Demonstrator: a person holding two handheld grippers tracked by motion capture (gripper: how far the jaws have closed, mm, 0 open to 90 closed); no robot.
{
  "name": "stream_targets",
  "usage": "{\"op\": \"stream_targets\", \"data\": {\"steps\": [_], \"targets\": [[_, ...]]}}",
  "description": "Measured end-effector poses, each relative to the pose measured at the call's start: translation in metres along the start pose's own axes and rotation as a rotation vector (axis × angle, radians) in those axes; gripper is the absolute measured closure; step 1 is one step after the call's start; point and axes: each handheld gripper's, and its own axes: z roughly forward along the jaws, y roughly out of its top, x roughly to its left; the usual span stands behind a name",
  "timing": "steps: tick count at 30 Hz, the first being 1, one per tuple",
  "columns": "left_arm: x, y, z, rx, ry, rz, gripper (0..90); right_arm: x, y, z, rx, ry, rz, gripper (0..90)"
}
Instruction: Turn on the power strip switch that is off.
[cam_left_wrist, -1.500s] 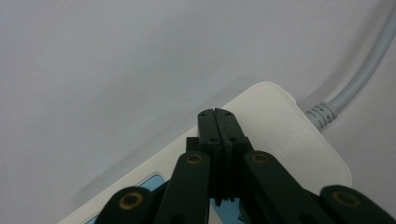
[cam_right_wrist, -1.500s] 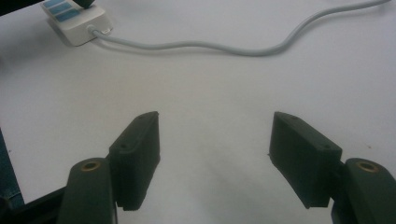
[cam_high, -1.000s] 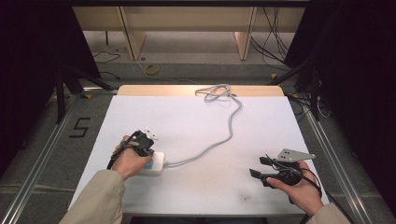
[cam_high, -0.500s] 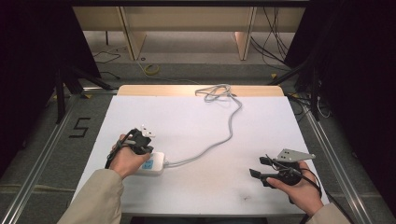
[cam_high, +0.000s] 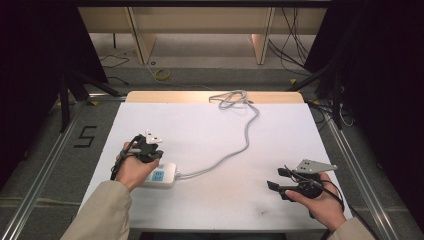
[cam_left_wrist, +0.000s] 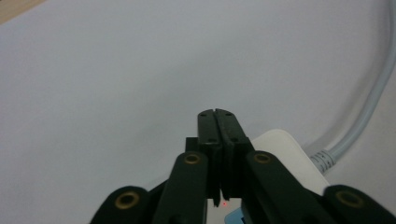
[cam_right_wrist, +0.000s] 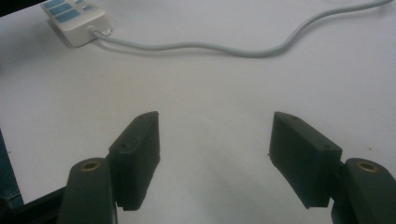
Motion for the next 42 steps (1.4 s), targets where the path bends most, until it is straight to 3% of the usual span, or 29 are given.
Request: {"op": "stream_targets", "data": {"steps": [9, 16, 23, 26, 31, 42], "targets": [[0.000, 0.001, -0.002, -0.047, 0.022, 0.007, 80.2, 0.000, 0.000, 0.000, 0.000, -0.001, -0.001, 33.9], [0.001, 0.002, -0.002, -0.090, 0.032, -0.004, 67.9, 0.000, 0.000, 0.000, -0.001, -0.001, -0.001, 33.9], [0.005, 0.003, -0.003, -0.174, -0.015, -0.054, 45.3, -0.001, 0.000, 0.000, 0.001, -0.004, -0.003, 33.9], [0.007, 0.003, -0.003, -0.198, -0.024, -0.050, 37.1, -0.001, 0.000, 0.000, -0.001, -0.007, 0.001, 33.8], [0.007, 0.003, -0.005, -0.209, -0.060, -0.077, 29.2, -0.002, 0.000, 0.000, -0.001, -0.009, 0.003, 33.7], [0.002, 0.002, -0.011, -0.265, -0.116, -0.056, 23.1, -0.003, -0.001, 0.001, 0.006, -0.014, 0.005, 33.5]]}}
